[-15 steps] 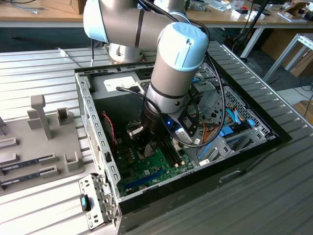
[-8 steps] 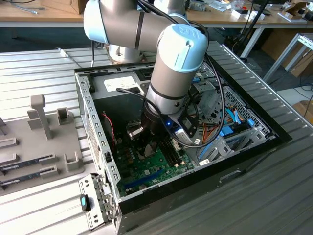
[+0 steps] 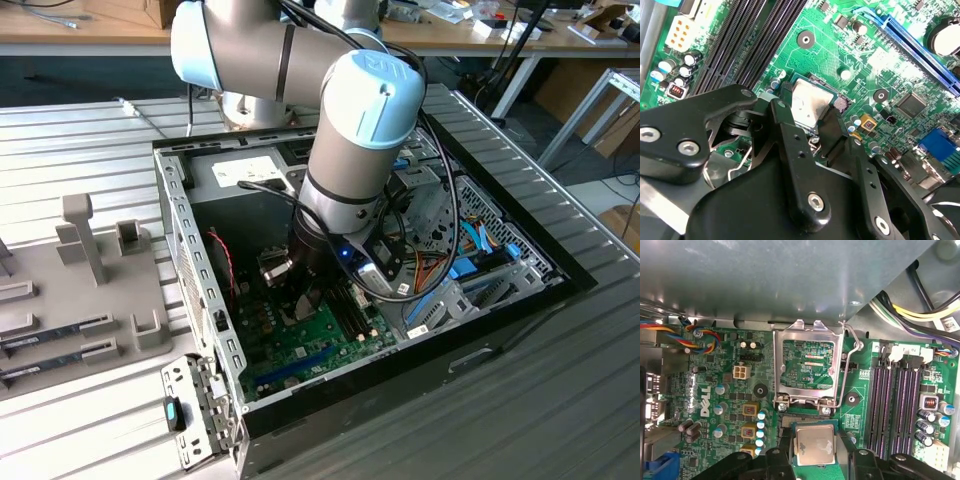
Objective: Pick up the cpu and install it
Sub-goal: 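Place the cpu into insertion slot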
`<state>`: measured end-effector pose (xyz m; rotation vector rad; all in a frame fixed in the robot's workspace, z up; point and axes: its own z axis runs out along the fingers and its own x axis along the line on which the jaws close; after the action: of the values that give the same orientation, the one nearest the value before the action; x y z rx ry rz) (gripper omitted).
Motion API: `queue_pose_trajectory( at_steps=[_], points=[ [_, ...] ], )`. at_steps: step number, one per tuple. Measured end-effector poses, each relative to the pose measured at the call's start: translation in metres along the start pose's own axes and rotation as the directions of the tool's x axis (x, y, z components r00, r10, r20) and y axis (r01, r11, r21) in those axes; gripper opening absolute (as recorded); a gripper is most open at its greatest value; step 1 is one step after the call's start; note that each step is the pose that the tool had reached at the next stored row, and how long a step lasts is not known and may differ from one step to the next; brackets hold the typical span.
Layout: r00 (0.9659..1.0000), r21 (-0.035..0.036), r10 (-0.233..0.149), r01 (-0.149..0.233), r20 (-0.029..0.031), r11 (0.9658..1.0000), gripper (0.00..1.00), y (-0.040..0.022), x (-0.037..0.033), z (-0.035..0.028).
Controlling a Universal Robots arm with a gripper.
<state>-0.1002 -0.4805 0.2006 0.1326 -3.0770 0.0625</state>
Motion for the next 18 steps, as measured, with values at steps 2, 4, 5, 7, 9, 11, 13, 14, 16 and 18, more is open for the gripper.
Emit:
queue_pose_trajectory(
  at_steps=[2, 4, 5, 7, 9, 11, 13, 14, 16, 18],
  points=[
    [1.0, 0.0001, -0.002, 0.002, 0.0001, 1.0, 0.47, 0.0, 0.0, 0.0],
    [1.0, 0.0003, -0.005, 0.005, 0.0001, 1.0, 0.44, 0.0, 0.0, -0.0001],
    [1.0, 0.0003, -0.006, 0.006, 0.0002, 1.0, 0.44, 0.0, 0.0, 0.0],
    [1.0, 0.0004, -0.008, 0.008, 0.0003, 1.0, 0.44, 0.0, 0.0, 0.0],
    [1.0, 0.0005, -0.01, 0.01, 0.0004, 1.0, 0.44, 0.0, 0.0, 0.0],
    [0.9999, 0.0006, -0.011, 0.011, 0.0004, 0.9999, 0.44, 0.0, 0.0, 0.0],
    [0.9999, 0.0007, -0.013, 0.013, 0.0005, 0.9999, 0.44, 0.0, 0.0, 0.0],
    [0.9999, 0.0007, -0.013, 0.013, 0.0005, 0.9999, 0.44, 0.0, 0.0, -0.0001],
    [0.9999, -0.0001, -0.013, 0.013, 0.0012, 0.9999, 0.44, 0.0001, 0.0004, -0.0014],
    [0.9999, 0.0006, -0.013, 0.013, 0.0011, 0.9999, 0.44, 0.0, 0.0011, -0.0036]
  ],
)
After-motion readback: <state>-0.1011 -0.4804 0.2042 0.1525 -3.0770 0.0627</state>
